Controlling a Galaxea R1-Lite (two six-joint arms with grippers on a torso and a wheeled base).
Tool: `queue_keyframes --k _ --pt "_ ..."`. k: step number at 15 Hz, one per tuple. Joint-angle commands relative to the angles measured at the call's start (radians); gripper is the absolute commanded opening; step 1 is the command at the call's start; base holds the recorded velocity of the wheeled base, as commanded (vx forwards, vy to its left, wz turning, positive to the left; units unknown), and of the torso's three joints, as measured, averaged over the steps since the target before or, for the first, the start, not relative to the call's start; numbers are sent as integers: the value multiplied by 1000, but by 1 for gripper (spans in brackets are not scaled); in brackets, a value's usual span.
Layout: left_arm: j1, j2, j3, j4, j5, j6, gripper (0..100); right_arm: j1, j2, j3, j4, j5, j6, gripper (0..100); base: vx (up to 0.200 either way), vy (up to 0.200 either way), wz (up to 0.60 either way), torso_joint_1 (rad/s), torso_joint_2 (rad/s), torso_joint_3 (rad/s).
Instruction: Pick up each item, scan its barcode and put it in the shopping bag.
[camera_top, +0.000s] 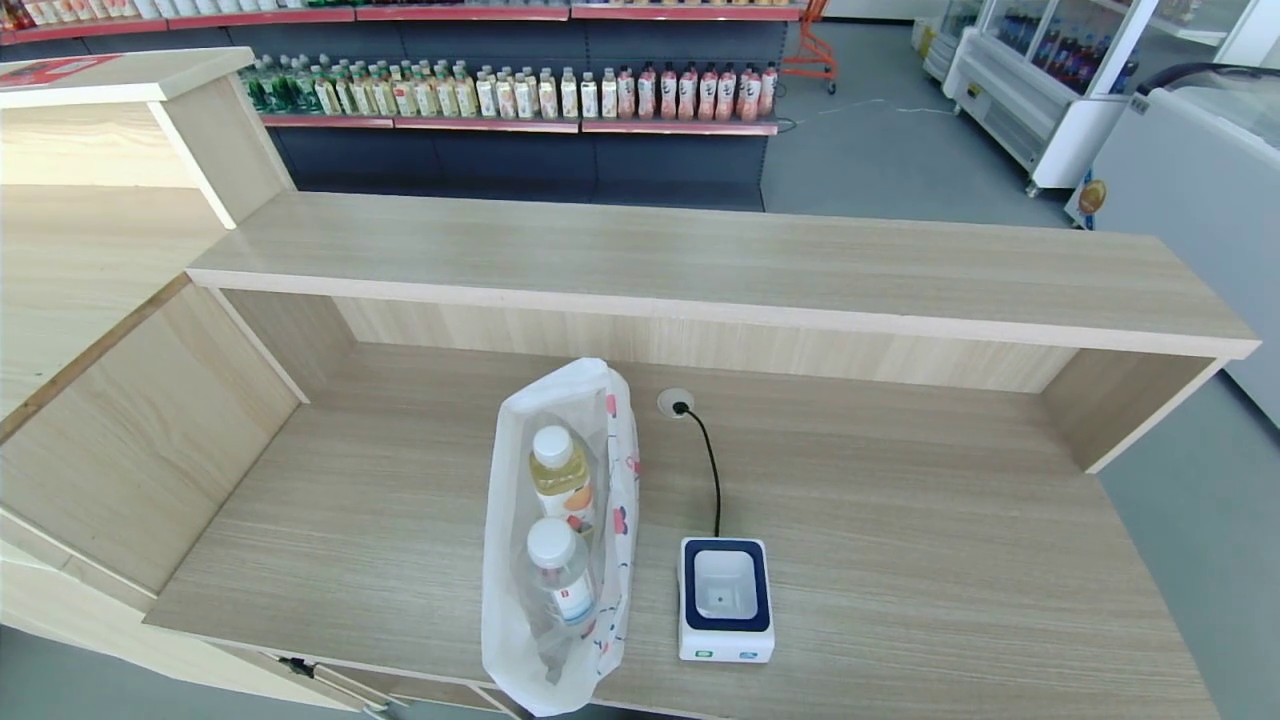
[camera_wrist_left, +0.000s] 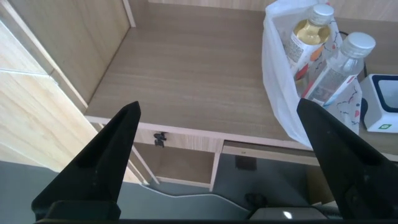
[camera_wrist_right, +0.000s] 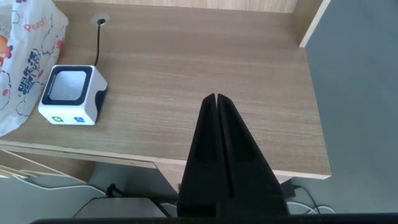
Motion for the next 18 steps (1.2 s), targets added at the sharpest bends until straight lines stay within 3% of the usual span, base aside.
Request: queue_keyframes --k 1,18 --pt "1 0 0 0 0 0 100 0 2 0 0 0 -1 0 0 0 0 0 0 0" --pt "1 0 0 0 0 -2 100 0 2 0 0 0 -1 0 0 0 0 0 0 0"
